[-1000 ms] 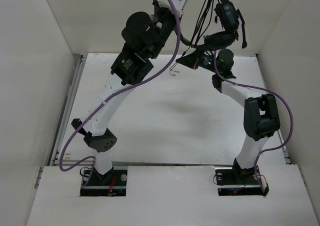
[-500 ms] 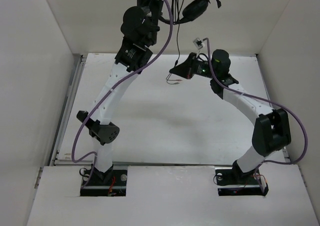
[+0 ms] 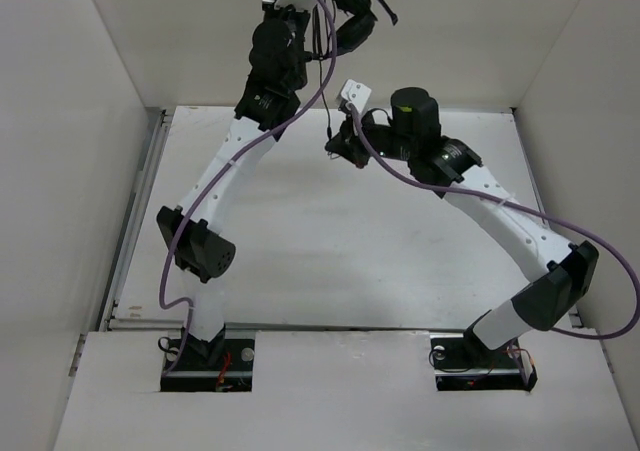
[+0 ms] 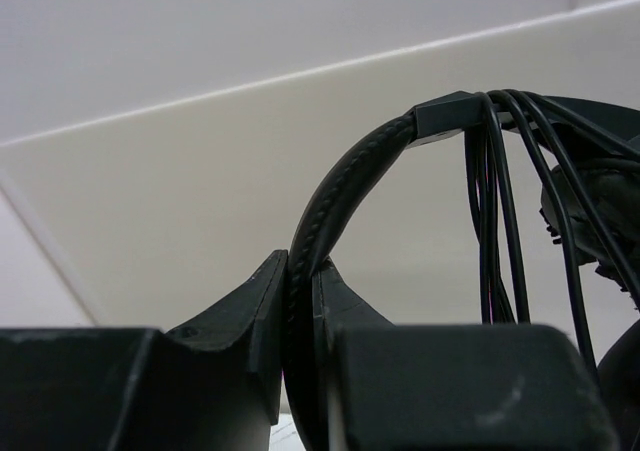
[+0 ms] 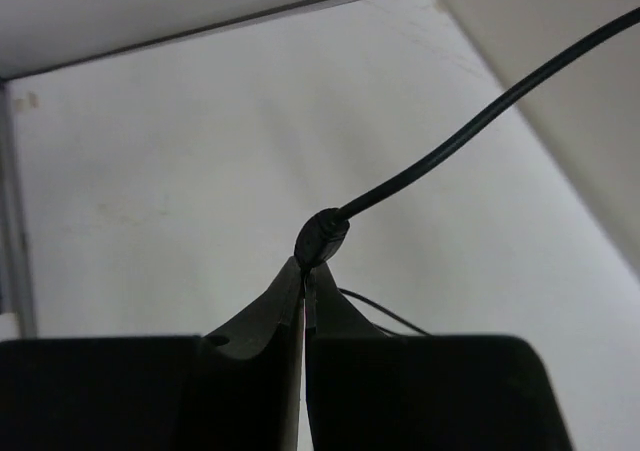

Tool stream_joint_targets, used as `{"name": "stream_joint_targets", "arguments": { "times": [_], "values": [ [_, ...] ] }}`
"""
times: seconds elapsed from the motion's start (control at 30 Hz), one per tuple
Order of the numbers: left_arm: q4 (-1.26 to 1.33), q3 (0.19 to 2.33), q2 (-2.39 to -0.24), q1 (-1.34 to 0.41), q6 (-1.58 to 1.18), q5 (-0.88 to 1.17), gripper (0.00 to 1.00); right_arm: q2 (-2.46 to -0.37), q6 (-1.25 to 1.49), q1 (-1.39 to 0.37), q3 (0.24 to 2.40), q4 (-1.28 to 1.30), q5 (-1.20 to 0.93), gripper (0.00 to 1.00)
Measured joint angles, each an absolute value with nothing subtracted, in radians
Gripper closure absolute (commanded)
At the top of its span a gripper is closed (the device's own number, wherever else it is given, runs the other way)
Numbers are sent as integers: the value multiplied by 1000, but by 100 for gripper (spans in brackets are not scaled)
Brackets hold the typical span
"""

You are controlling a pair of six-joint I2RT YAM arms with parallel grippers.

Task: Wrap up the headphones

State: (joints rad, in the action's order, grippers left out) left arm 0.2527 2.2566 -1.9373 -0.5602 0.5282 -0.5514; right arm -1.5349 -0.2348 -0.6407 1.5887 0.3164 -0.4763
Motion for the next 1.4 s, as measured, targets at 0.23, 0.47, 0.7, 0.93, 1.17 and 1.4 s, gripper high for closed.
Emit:
{"name": "stream_joint_targets", "arguments": {
  "times": [0.23, 0.47, 0.7, 0.93, 1.17, 1.4],
  "values": [
    [276, 2093, -1928, -492, 527, -571, 99, -1513, -538, -607, 1777, 439, -257, 100],
    [268, 1888, -1847, -568, 518, -546, 99, -1515, -813, -595, 1853, 447, -54, 100],
    [191, 1772, -1753, -660, 480, -490, 99, -1555, -1002, -588, 1853, 392, 64, 100],
    [99, 1704, -1673, -704, 408, -437, 99, -1576, -1017, -533, 1853, 346, 15, 100],
    [42, 1691, -1616, -743, 315, -339, 99, -1608, -941, -440, 1854, 339, -43, 100],
    [2, 1691, -1573, -763, 292, -316, 99, -1624, -875, -404, 1858, 352, -112, 100]
  ]
}}
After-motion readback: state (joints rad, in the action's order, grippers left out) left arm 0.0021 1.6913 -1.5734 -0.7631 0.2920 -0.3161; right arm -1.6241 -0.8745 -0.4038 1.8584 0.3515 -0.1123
